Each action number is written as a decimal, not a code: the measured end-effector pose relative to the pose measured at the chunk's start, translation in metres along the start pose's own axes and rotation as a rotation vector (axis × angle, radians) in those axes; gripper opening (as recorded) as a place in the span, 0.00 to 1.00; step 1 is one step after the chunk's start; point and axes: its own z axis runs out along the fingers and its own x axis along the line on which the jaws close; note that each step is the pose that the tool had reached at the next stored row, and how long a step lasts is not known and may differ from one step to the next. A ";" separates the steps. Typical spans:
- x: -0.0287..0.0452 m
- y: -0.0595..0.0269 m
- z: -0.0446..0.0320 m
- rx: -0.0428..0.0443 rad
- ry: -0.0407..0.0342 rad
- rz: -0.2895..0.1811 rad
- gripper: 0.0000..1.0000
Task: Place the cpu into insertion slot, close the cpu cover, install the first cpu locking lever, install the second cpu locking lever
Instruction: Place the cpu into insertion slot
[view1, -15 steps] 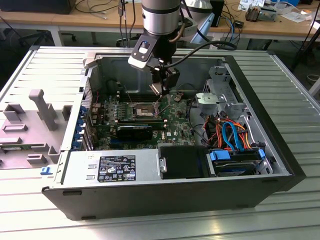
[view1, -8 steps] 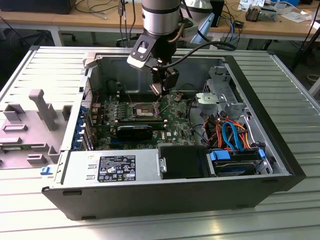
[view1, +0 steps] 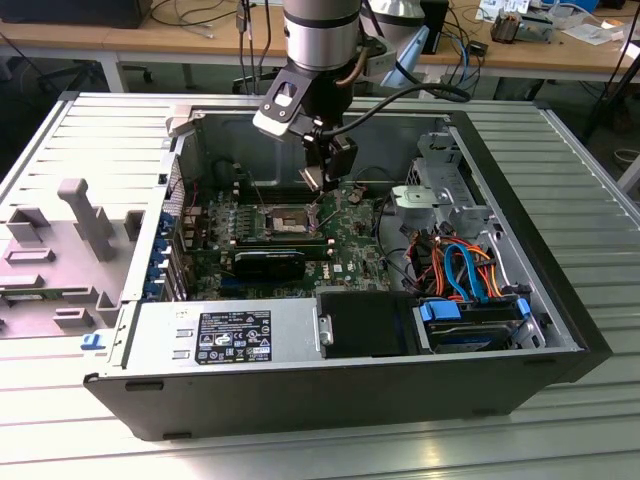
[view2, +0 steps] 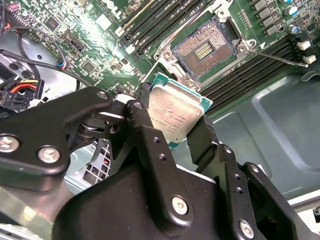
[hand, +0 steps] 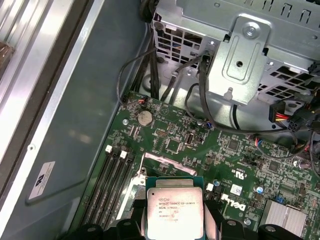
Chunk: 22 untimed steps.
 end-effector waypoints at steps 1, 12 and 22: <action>0.0000 0.0000 0.0001 0.0000 0.0000 0.001 0.54; 0.0000 0.0000 0.0003 -0.0002 -0.0011 0.013 0.54; 0.0000 0.0000 0.0005 -0.0003 -0.0019 0.022 0.54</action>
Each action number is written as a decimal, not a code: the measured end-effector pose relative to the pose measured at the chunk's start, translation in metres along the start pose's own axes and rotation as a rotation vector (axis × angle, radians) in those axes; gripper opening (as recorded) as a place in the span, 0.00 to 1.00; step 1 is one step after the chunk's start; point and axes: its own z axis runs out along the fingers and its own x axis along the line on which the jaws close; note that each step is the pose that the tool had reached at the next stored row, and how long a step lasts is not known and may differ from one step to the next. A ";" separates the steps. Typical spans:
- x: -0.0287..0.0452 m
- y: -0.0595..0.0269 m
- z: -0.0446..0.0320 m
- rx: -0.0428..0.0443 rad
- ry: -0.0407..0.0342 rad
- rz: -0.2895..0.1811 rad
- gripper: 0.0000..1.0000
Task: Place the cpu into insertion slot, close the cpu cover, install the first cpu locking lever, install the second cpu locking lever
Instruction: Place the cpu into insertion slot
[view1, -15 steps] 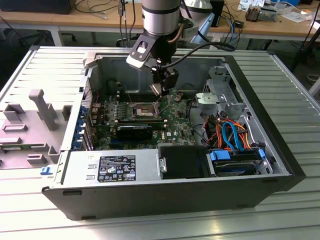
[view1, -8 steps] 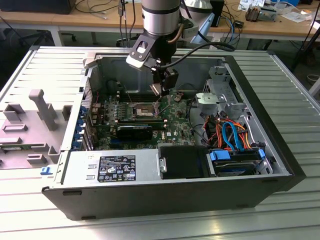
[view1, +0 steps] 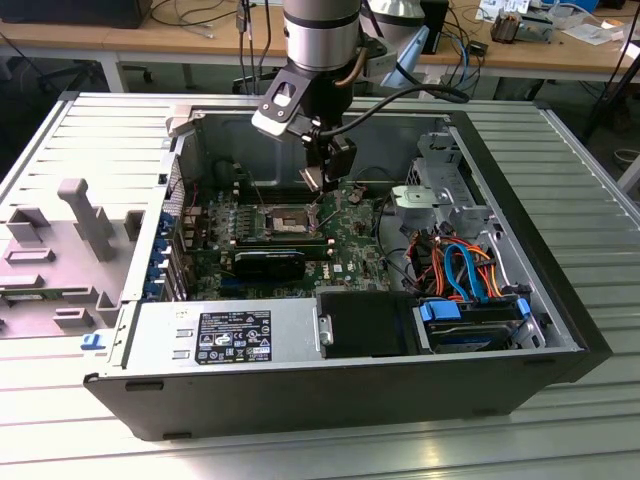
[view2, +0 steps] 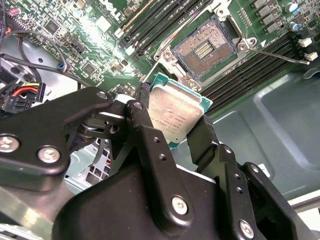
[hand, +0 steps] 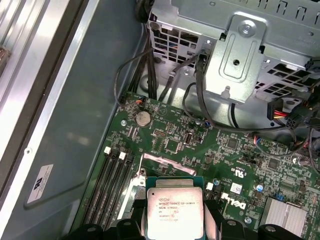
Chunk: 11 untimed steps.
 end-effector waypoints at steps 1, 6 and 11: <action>0.0000 0.0000 0.0000 0.0000 0.0000 0.001 0.54; 0.0000 0.0000 0.0002 -0.0001 -0.0004 0.005 0.54; 0.0000 0.0000 0.0003 -0.0002 -0.0007 0.009 0.54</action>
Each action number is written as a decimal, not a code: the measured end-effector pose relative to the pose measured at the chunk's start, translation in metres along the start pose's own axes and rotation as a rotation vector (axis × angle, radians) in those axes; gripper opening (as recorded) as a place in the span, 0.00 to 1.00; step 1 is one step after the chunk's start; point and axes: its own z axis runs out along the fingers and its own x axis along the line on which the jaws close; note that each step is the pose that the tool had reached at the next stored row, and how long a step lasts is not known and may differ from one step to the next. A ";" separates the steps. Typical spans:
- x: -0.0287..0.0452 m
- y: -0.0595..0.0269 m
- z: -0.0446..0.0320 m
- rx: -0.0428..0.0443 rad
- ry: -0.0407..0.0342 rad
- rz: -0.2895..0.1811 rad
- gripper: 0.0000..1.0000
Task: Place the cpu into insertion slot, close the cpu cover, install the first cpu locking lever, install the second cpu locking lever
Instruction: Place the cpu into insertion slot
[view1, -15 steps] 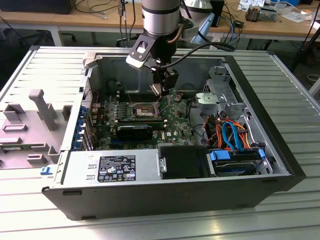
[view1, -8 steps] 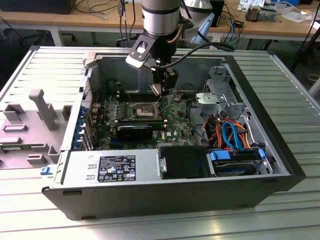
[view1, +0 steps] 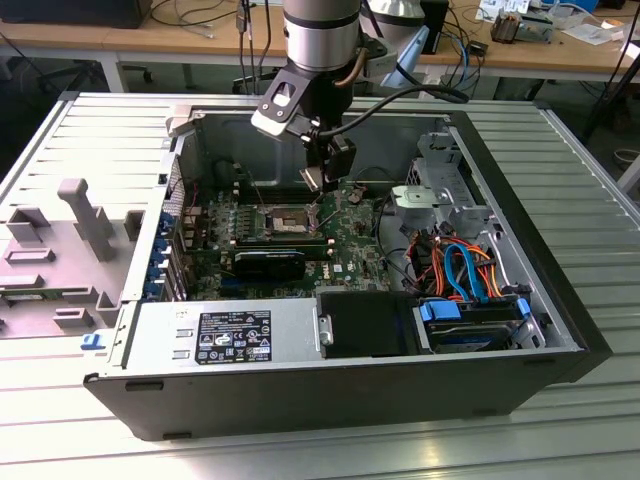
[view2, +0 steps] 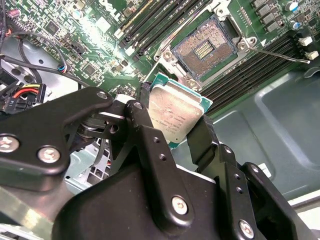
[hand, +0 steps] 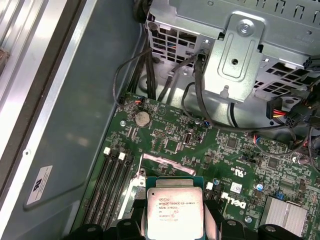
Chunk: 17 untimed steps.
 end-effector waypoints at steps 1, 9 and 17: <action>0.0000 0.0000 0.0000 0.0001 -0.0002 0.002 0.54; 0.0000 0.0000 0.0002 -0.0001 -0.0008 0.008 0.54; 0.0000 0.0000 0.0003 -0.0001 -0.0012 0.013 0.54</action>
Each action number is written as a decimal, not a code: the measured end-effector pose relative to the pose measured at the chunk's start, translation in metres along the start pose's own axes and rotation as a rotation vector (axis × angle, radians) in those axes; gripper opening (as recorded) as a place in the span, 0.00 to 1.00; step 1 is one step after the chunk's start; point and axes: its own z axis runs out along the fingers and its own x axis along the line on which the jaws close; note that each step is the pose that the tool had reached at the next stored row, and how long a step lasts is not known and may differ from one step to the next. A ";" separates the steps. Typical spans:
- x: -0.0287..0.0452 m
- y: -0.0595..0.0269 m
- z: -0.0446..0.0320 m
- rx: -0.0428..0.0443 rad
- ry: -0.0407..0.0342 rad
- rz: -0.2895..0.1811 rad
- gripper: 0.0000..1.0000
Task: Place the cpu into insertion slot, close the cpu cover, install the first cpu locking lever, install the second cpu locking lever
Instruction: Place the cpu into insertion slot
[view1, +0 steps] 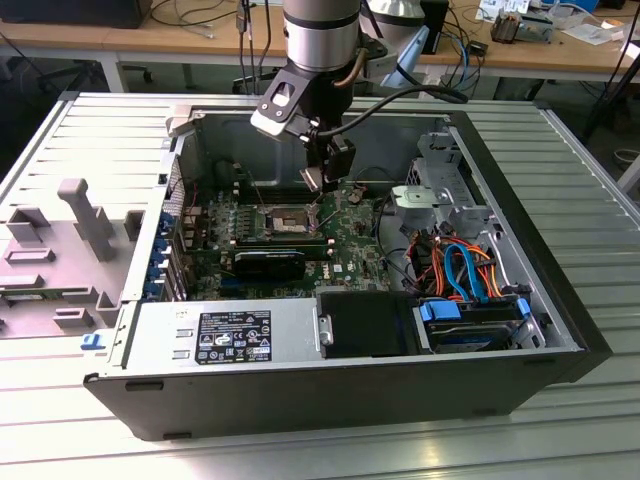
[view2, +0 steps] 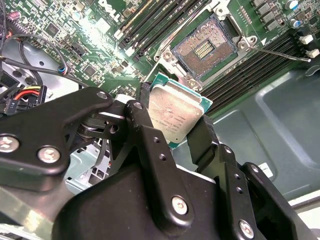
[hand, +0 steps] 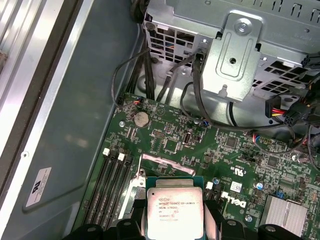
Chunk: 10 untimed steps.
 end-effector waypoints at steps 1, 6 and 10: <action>0.0000 0.0000 0.0000 0.0000 0.0000 0.000 0.54; 0.0000 0.0000 0.0001 0.0000 -0.0003 0.003 0.54; 0.0000 0.0000 0.0001 -0.0001 -0.0004 0.005 0.54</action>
